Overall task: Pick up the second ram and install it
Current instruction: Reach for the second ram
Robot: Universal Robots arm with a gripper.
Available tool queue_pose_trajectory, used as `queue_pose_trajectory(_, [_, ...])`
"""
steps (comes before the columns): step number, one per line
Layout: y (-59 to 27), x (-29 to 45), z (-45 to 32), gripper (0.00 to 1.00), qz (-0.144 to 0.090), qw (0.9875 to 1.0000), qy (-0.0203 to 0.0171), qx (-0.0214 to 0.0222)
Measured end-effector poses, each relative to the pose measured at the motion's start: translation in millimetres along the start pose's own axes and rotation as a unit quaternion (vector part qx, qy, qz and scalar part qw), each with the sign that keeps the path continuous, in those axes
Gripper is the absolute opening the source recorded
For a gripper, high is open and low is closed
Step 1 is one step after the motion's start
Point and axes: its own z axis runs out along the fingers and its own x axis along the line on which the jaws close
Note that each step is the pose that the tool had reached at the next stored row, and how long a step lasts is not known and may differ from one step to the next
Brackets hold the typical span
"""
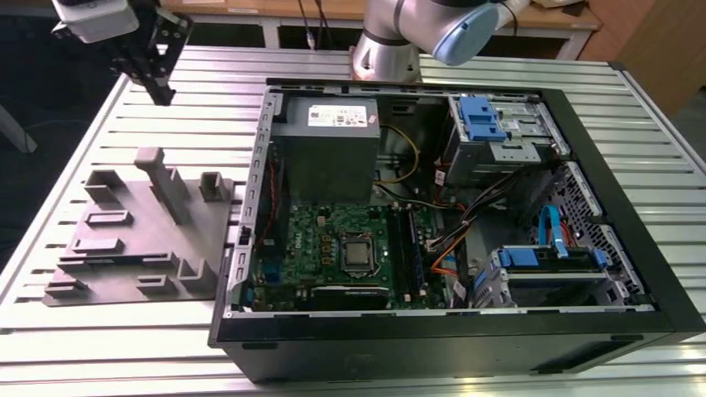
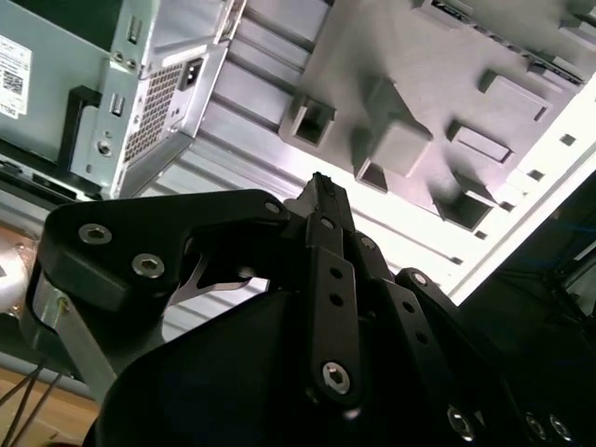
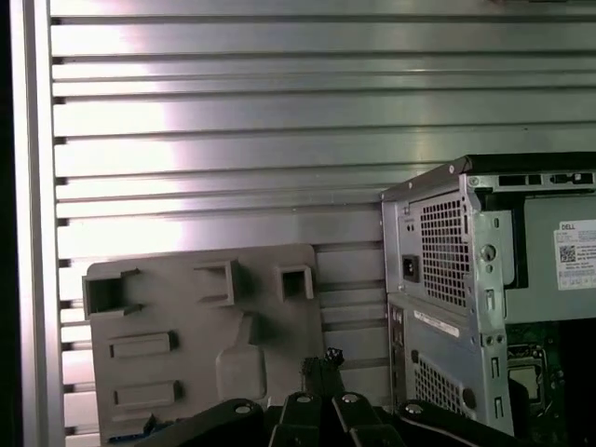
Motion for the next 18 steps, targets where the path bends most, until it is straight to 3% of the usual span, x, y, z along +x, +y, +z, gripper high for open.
queue_pose_trajectory(13, [-8.0, 27.6, 7.6, 0.07, 0.000, 1.0000, 0.0000, 0.0003])
queue_pose_trajectory(18, [-11.9, 29.5, 9.7, 0.07, -0.001, 1.0000, -0.0003, 0.0067])
